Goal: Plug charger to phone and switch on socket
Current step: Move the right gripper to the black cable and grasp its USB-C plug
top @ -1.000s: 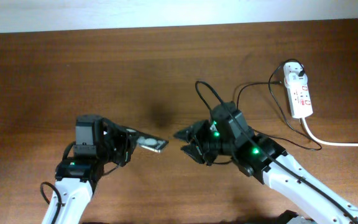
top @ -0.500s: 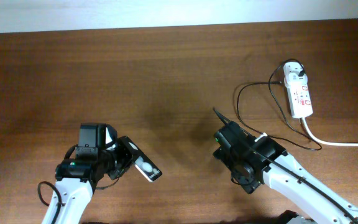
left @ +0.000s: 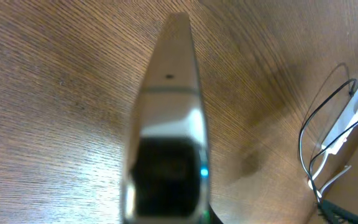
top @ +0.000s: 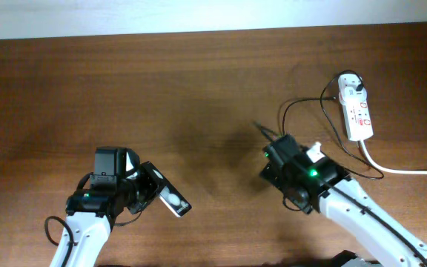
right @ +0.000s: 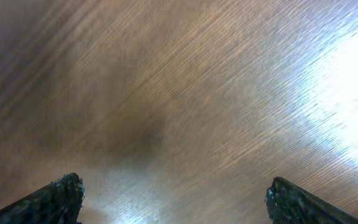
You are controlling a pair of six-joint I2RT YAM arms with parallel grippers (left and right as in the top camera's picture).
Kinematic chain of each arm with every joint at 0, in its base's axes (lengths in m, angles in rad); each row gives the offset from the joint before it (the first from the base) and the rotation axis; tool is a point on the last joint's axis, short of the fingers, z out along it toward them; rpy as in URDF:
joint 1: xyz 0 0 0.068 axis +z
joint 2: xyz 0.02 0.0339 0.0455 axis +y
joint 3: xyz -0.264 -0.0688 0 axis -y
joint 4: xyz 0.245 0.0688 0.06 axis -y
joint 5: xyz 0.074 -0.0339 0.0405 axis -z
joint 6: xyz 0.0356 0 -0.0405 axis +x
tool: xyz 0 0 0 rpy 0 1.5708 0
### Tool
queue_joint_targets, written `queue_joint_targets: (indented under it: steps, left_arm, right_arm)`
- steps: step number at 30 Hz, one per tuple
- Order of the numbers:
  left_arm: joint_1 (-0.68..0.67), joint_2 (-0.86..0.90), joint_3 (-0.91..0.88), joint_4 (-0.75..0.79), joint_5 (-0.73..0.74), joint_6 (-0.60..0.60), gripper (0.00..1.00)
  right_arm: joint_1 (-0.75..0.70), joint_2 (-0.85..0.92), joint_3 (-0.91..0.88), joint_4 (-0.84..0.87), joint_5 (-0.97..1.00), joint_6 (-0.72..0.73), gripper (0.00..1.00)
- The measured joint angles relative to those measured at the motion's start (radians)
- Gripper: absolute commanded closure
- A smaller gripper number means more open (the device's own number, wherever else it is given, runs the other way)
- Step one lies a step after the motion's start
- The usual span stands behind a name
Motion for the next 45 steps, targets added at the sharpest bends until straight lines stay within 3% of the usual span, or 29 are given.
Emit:
queue_joint_targets:
  steps: [9,17,22,29,33,40,45]
  left_arm:
    - [0.0,0.0,0.0,0.003,-0.02,0.0,1.0]
    - [0.0,0.0,0.0,0.003,-0.031,0.0,1.0]
    - [0.0,0.0,0.0,0.002,-0.031,0.0,1.0]
    - [0.0,0.0,0.0,0.002,-0.031,0.0,1.0]
    - [0.0,0.0,0.0,0.002,-0.031,0.0,1.0]
    - [0.0,0.0,0.0,0.002,-0.031,0.0,1.0]
    - [0.0,0.0,0.0,0.002,-0.031,0.0,1.0]
  right_arm:
    - [-0.255,0.126,0.369,-0.132,0.011,-0.215,0.04]
    - [-0.283,0.624,0.968,-0.254,0.09,-0.329,0.04]
    - [-0.29,0.823,1.044,-0.136,0.153,-0.336,0.09]
    - [-0.383,0.981,1.045,-0.069,0.161,-0.216,0.12]
    - [-0.386,1.063,1.045,-0.045,0.164,-0.209,0.28]
    - [-0.378,1.1,1.045,-0.041,0.158,-0.233,0.73]
    - [-0.341,1.1,1.045,-0.042,0.026,-0.488,0.83]
